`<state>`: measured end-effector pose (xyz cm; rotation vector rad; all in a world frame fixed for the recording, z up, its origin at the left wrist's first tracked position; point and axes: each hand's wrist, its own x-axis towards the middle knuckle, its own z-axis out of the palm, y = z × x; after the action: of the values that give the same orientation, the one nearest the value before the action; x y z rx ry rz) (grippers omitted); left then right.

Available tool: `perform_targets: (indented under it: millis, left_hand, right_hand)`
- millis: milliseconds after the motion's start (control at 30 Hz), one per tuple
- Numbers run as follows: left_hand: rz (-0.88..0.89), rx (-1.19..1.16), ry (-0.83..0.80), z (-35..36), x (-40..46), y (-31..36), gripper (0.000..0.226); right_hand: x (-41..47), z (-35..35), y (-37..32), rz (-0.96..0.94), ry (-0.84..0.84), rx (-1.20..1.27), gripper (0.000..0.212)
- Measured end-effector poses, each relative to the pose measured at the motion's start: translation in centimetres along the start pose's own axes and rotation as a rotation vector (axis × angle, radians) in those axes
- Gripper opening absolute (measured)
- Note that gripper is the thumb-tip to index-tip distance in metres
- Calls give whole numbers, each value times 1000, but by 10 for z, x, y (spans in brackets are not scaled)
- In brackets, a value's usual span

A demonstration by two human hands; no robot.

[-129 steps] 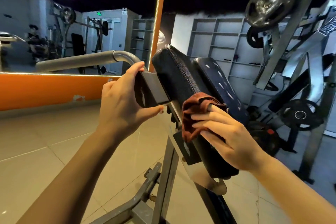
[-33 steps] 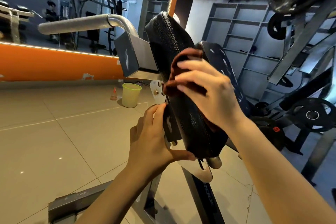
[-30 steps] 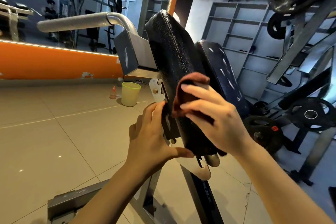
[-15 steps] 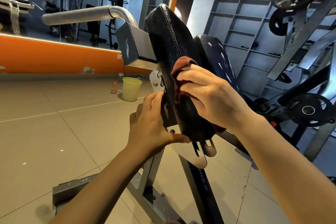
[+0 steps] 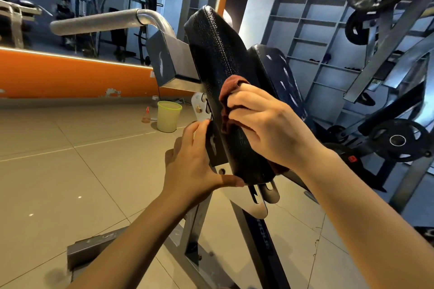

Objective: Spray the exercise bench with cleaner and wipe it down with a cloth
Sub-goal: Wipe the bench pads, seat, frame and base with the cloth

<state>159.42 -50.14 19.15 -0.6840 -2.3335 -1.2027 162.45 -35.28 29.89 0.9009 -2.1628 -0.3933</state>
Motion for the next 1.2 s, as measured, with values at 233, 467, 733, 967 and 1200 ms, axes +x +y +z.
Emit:
perform_targets:
  millis: [233,467,733,967,1200]
  left_hand:
    - [22,29,7,4,-2,-5,131]
    - [138,14,241,-9,-2,7,88]
    - [67,-430,153,-7,18,31,56]
    - [49,-384,152,-1,18,26,55]
    - [94,-212,125,-19,31,14,53]
  right_hand:
    - [-52,2,-6,82,111,264,26]
    - [5,5,22,1136,573,718,39]
    - [-42,18,-21,706,78,782,29]
    - [57,17,48,583,68,778,45]
    - [138,58,127,738,48,642,48]
